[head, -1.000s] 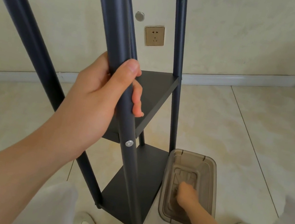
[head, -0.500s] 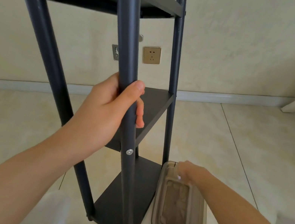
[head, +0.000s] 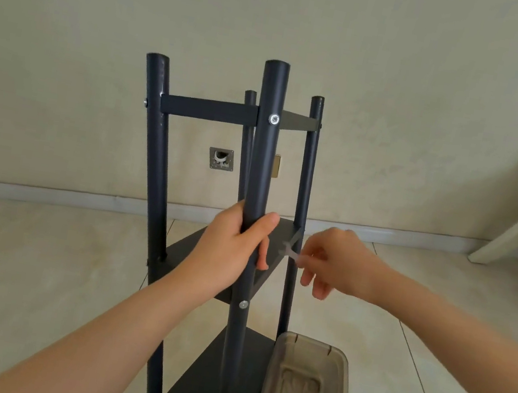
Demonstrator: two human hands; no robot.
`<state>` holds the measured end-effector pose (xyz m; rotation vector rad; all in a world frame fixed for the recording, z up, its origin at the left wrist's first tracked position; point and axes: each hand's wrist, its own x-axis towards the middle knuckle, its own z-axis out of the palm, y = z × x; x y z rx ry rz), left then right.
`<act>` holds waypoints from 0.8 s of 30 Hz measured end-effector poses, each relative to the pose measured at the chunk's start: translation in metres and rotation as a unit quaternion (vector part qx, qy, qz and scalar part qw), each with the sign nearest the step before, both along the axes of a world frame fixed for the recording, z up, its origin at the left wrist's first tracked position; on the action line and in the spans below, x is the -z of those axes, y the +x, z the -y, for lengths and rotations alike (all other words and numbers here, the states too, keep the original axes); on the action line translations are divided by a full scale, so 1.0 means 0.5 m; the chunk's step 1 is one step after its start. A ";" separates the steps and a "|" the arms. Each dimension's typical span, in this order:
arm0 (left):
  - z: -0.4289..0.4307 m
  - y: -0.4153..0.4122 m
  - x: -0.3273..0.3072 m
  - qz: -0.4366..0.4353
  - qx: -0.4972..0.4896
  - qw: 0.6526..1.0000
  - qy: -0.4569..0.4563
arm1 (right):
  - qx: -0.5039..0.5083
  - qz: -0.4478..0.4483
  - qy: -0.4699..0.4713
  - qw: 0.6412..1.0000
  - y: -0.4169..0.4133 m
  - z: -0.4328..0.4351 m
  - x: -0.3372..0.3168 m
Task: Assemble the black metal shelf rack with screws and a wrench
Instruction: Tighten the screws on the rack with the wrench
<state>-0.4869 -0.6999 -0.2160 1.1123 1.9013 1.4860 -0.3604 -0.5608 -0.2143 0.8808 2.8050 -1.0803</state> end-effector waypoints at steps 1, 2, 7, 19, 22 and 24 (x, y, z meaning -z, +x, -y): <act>-0.001 0.002 0.000 -0.002 0.002 1.000 0.000 | 0.017 -0.048 -0.011 0.999 -0.001 0.013 -0.020; -0.001 0.004 0.001 -0.005 -0.002 1.000 0.000 | 0.033 -0.091 -0.018 0.995 -0.003 0.026 -0.037; -0.001 0.002 0.011 -0.045 -0.080 0.996 0.015 | 0.092 -0.187 -0.010 0.978 -0.004 0.064 -0.065; 0.022 0.013 0.007 -0.070 -0.101 0.992 0.034 | 0.103 -0.199 0.010 0.975 0.010 0.042 -0.053; 0.026 0.023 0.004 -0.041 -0.076 0.995 0.040 | 0.098 -0.196 0.006 0.976 0.008 0.037 -0.042; 0.028 0.028 0.002 -0.028 -0.058 0.997 0.045 | 0.101 -0.198 -0.003 0.975 0.005 0.033 -0.039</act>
